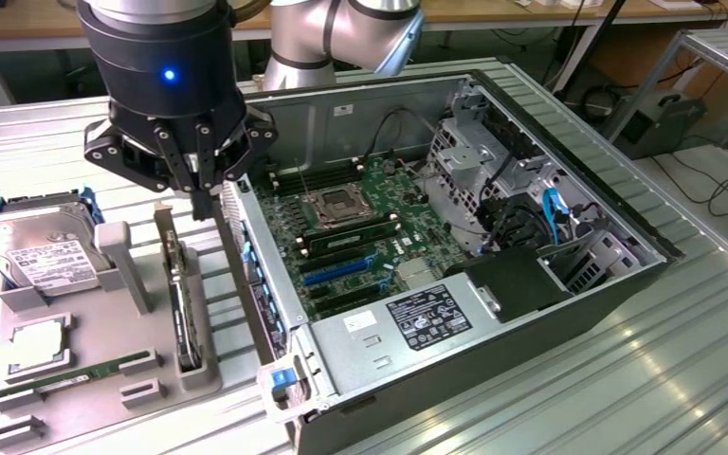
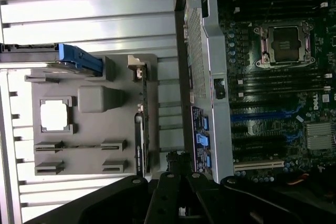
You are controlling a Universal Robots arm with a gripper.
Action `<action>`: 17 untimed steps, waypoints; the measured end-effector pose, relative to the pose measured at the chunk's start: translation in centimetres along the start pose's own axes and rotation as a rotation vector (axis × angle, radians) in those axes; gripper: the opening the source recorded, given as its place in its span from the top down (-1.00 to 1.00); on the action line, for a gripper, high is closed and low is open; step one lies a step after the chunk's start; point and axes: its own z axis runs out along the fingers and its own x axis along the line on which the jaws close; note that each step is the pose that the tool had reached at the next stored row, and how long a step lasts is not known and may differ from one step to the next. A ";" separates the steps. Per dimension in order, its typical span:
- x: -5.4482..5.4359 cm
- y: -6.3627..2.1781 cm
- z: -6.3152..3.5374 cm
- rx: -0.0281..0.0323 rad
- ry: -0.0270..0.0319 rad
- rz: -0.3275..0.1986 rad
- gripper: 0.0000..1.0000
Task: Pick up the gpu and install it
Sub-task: 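Reach for the gpu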
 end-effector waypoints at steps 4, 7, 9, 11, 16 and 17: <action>0.0 -0.16 0.00 0.0000 0.0000 0.000 0.79; 0.0 -0.30 -0.01 0.0000 0.0000 0.000 0.79; 0.0 -0.42 -0.01 0.0000 0.0000 0.000 0.79; 0.0 -0.53 -0.01 -0.0001 0.0000 0.000 0.79; -0.1 -0.72 -0.01 -0.0001 0.0000 0.000 0.79; -0.1 -0.76 -0.01 0.0000 0.0000 0.000 0.79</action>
